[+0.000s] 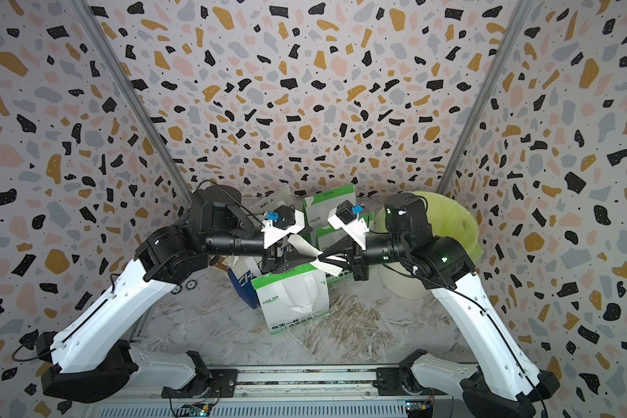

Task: Shred takeout receipts and throw away
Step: Shred the takeout receipt.

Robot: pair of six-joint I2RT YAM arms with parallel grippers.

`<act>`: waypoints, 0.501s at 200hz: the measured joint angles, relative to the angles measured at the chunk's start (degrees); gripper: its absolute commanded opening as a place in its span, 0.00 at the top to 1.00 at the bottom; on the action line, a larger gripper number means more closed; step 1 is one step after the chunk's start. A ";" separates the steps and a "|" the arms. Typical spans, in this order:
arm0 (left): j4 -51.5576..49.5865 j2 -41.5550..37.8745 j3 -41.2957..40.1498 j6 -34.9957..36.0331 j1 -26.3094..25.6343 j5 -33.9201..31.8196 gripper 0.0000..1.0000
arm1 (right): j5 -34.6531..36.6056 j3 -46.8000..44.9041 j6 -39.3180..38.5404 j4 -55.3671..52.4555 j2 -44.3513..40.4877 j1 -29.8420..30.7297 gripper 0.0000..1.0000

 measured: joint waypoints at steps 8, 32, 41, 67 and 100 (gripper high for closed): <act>-0.20 0.02 0.04 0.57 0.02 0.37 0.36 | -0.11 0.00 -0.20 -0.24 0.00 0.13 1.00; -2.51 0.83 1.57 2.19 0.24 1.92 0.46 | -0.55 0.33 -0.72 -1.20 0.04 0.50 1.00; -3.72 1.62 2.93 2.62 0.28 2.78 0.47 | -0.66 0.63 -0.81 -1.36 0.04 0.63 1.00; -6.01 3.06 5.25 3.82 0.33 4.92 0.50 | -0.96 1.18 -0.90 -1.42 0.04 0.87 1.00; -8.61 3.28 5.27 4.57 0.37 6.27 0.57 | -0.94 1.64 -1.11 -1.68 0.04 0.87 1.00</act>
